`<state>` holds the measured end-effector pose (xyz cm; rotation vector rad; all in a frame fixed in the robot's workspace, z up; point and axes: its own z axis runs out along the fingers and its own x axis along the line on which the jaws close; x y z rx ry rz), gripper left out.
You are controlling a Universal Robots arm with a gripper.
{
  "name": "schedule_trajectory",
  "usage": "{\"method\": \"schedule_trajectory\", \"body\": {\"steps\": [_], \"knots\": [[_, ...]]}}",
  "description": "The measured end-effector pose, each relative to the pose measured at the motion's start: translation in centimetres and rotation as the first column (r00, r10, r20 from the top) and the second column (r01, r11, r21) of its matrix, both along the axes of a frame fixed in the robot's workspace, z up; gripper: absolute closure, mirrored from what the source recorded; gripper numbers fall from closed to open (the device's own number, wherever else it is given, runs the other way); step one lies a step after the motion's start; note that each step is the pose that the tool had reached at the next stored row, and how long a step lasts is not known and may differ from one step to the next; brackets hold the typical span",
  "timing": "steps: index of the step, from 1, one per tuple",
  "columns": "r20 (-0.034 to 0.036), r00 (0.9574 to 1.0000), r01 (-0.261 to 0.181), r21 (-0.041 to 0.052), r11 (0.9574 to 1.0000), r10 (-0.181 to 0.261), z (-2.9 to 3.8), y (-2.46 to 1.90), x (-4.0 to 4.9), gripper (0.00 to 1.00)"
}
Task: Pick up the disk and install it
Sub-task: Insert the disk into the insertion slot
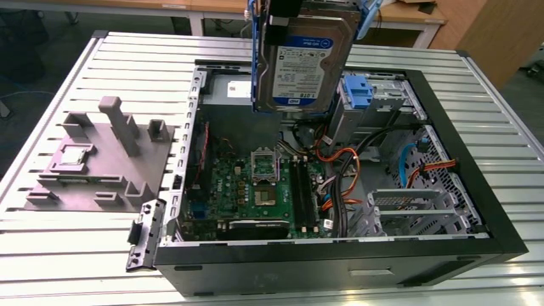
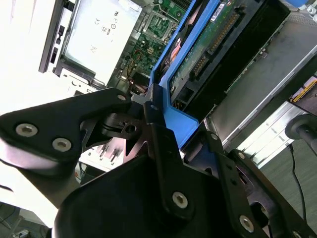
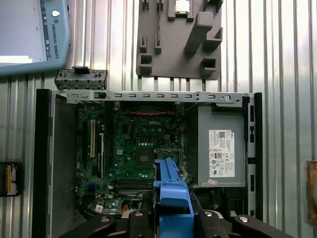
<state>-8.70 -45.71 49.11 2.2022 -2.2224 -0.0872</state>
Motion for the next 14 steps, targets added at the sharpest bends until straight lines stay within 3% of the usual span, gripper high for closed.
{"method": "schedule_trajectory", "body": {"steps": [14], "knots": [[0.0,1.0,0.0,-0.0001,1.0,0.0,0.01,-0.14,0.01,0.63]]}}
